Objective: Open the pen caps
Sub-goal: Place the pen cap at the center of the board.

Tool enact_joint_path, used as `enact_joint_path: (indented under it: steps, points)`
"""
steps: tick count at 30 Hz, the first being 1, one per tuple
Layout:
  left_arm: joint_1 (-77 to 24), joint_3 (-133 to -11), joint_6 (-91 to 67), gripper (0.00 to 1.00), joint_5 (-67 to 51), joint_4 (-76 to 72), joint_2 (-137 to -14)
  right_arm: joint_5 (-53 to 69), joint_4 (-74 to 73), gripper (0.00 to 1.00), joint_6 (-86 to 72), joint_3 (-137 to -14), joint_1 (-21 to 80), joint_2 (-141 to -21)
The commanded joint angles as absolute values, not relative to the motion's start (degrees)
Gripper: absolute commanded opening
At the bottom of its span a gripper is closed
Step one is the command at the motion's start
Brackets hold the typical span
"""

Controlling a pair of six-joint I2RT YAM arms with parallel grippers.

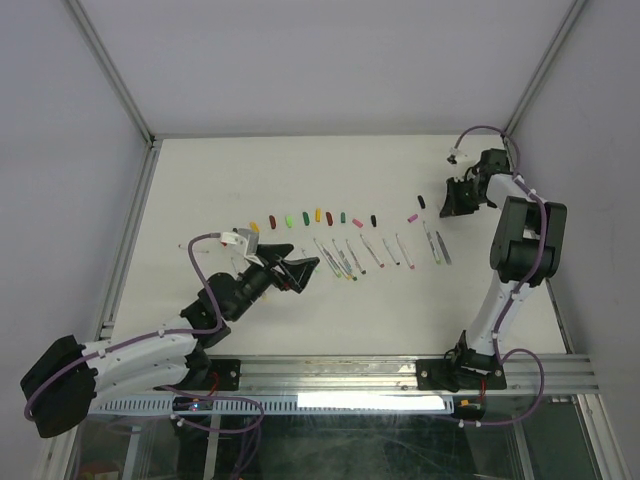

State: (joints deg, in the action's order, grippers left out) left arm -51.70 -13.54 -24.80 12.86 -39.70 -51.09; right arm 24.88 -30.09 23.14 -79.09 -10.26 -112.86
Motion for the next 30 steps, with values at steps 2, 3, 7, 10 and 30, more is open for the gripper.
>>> enact_joint_path:
  steps: [2, 3, 7, 10, 30]
  points:
    - [-51.6, -12.2, -24.7, 0.99, 15.3, -35.1, -45.4, 24.7, -32.8, 0.05, 21.3, -82.5, -8.6, -114.1]
    - [-51.6, -11.9, -24.7, 0.99, 15.4, -34.3, -44.5, 24.7, -32.8, 0.07, 21.1, -82.4, -8.5, -114.2]
    - [-51.6, -11.4, -25.5, 0.99, 16.3, -31.1, -41.1, 24.8, -32.9, 0.17, 20.9, -82.1, -8.5, -114.3]
    - [-51.6, -11.5, -26.0, 0.99, 16.3, -28.5, -38.7, 24.6, -32.9, 0.25, 21.0, -81.7, -8.7, -114.3]
    - [-46.0, -27.2, -26.5, 0.99, 9.9, -8.5, -37.6, 30.2, -33.2, 0.41, 27.0, -74.8, -10.9, -96.7]
